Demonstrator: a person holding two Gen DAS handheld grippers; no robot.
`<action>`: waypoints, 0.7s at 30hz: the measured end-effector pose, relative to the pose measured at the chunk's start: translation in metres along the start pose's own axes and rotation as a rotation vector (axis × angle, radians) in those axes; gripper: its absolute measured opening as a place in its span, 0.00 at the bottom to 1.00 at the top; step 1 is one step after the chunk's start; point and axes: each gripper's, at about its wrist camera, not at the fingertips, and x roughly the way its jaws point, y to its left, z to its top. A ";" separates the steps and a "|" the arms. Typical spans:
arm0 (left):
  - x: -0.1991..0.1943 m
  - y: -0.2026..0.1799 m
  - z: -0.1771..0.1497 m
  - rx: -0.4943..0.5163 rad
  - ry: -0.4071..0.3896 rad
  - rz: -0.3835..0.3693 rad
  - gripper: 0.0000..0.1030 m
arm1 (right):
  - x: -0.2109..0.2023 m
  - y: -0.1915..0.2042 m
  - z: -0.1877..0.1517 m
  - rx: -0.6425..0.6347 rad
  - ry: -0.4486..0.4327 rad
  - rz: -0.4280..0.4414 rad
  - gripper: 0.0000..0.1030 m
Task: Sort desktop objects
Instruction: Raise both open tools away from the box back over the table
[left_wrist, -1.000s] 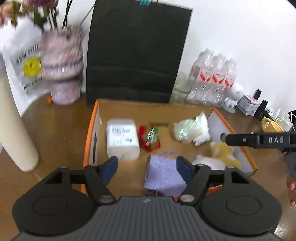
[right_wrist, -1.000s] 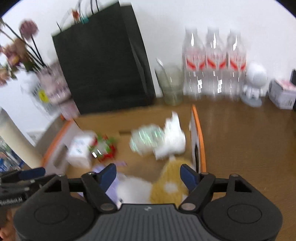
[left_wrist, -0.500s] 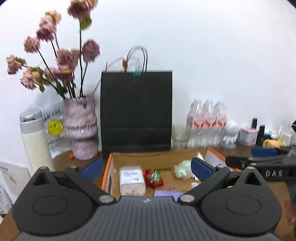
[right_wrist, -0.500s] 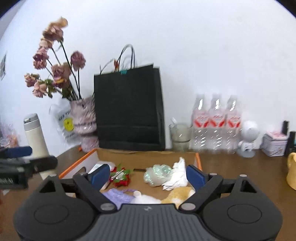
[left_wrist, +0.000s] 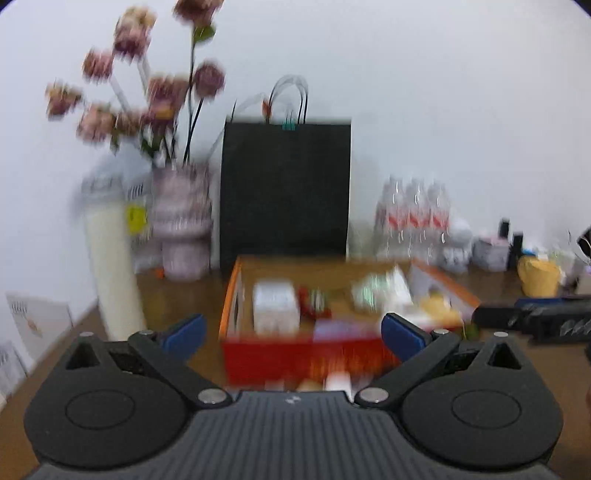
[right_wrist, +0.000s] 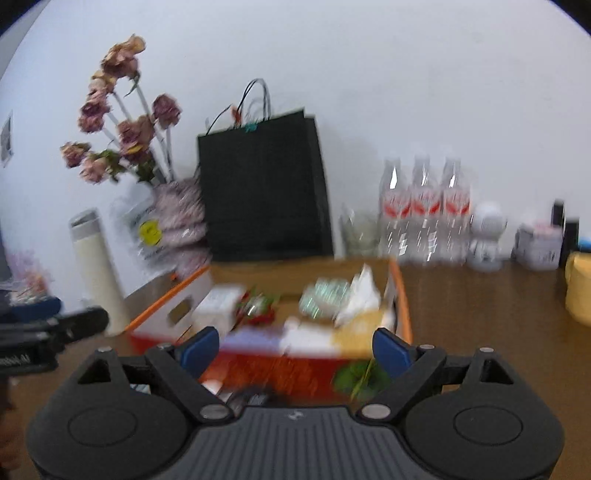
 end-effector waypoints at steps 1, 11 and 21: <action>-0.007 0.004 -0.009 -0.017 0.028 0.003 1.00 | -0.008 0.001 -0.007 -0.002 0.008 0.021 0.87; -0.068 0.036 -0.076 -0.076 0.127 0.060 1.00 | -0.069 0.016 -0.077 -0.043 0.103 -0.071 0.87; -0.089 0.016 -0.076 -0.063 0.130 -0.033 1.00 | -0.099 0.031 -0.106 -0.065 0.146 -0.043 0.87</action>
